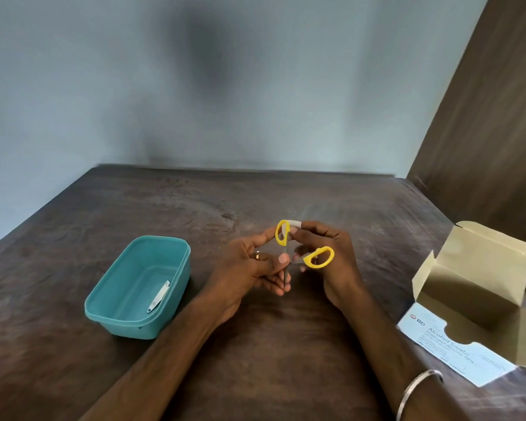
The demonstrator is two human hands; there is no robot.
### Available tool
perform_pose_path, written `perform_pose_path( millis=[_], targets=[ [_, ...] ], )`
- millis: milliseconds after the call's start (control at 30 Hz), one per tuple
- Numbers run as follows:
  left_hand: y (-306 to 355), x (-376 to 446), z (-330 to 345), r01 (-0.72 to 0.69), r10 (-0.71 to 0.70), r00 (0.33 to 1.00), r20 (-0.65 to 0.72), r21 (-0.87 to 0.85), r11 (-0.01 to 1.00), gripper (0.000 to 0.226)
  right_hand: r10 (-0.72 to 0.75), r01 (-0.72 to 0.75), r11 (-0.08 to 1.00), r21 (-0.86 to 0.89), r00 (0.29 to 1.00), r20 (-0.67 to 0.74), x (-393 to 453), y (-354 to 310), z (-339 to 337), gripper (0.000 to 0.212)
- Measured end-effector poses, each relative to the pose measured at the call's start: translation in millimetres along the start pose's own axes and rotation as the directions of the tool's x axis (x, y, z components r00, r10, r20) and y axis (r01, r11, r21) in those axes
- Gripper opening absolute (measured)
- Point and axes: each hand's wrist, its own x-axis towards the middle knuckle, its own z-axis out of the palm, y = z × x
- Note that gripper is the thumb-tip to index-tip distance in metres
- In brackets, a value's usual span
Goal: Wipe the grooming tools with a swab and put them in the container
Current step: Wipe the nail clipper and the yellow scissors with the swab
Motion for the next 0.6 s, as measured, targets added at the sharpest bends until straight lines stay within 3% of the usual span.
perform_pose_path(
  millis=[167,267,333,500,600],
  targets=[
    [1,1,-1,0.004,-0.005,1.0,-0.026,-0.011,1.0,0.053,0.14,-0.161,0.98,0.114,0.976,0.169,0,-4,2,0.023],
    [3,1,0,0.02,-0.022,0.999,-0.045,-0.039,0.999,0.054,0.16,-0.187,0.978,0.093,0.957,0.241,-3,-6,4,0.024],
    [5,0,1,0.031,-0.035,0.999,-0.039,-0.079,0.996,0.053,0.14,-0.163,0.984,0.065,0.953,0.269,-6,-6,7,0.019],
    [6,-3,7,0.023,-0.027,1.0,-0.01,-0.258,0.966,0.052,0.043,-0.058,0.997,0.045,0.959,0.279,-10,-4,12,0.032],
    [8,-3,7,0.051,-0.043,0.999,0.028,-0.369,0.928,0.046,-0.068,0.056,0.997,0.052,0.959,0.275,-12,-1,13,0.015]
  ],
)
